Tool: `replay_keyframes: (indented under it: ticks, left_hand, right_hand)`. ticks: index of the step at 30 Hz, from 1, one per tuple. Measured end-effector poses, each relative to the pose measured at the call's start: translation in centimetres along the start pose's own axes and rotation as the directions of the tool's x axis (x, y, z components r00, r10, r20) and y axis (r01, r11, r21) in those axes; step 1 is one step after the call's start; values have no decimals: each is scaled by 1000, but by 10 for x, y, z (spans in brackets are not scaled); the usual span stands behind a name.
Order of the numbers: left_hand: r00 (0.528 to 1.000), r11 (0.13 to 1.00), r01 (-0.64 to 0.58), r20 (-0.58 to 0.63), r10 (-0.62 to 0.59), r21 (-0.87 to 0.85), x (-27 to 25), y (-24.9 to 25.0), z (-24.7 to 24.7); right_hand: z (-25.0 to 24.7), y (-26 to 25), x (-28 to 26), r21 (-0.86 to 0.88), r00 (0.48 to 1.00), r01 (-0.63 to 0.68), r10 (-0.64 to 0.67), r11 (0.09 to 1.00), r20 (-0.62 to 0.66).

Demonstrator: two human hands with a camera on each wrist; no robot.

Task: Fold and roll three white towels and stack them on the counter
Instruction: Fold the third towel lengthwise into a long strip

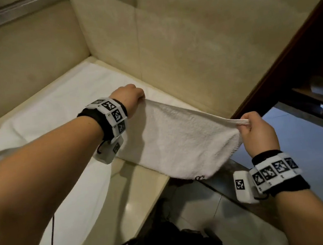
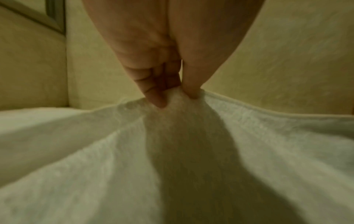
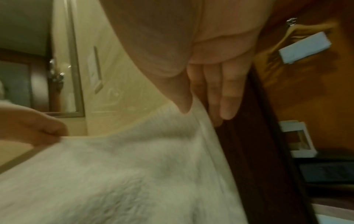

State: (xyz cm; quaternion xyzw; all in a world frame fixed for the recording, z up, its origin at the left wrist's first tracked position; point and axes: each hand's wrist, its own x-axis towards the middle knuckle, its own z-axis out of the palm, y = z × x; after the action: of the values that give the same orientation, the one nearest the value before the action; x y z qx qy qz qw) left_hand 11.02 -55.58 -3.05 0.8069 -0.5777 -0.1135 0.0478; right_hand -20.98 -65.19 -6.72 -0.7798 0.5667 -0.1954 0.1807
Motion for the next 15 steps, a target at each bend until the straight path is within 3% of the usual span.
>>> replay_keyframes:
  ticks: [3,5,8,11,15]
  left_hand:
    - [994,1000,30,103,-31,5,41,-5,16]
    - [982,999,42,187,-38,-18,50,-11,32]
    - [979,996,17,202,0,-83,50,-29,51]
    - [982,999,10,190,-1,-47,34,-58,58]
    - [985,998,62,161,-63,11,9,-103,55]
  right_hand:
    - [16,-8,24,-290,991,60,-22,955,133]
    - [34,-23,29,-298,950,162,-68,941,304]
    - [72,-62,47,-78,798,338,-242,938,552]
    - [109,-116,65,33,682,506,-423,862,597]
    - [148,-172,83,40,552,630,-484,775,679]
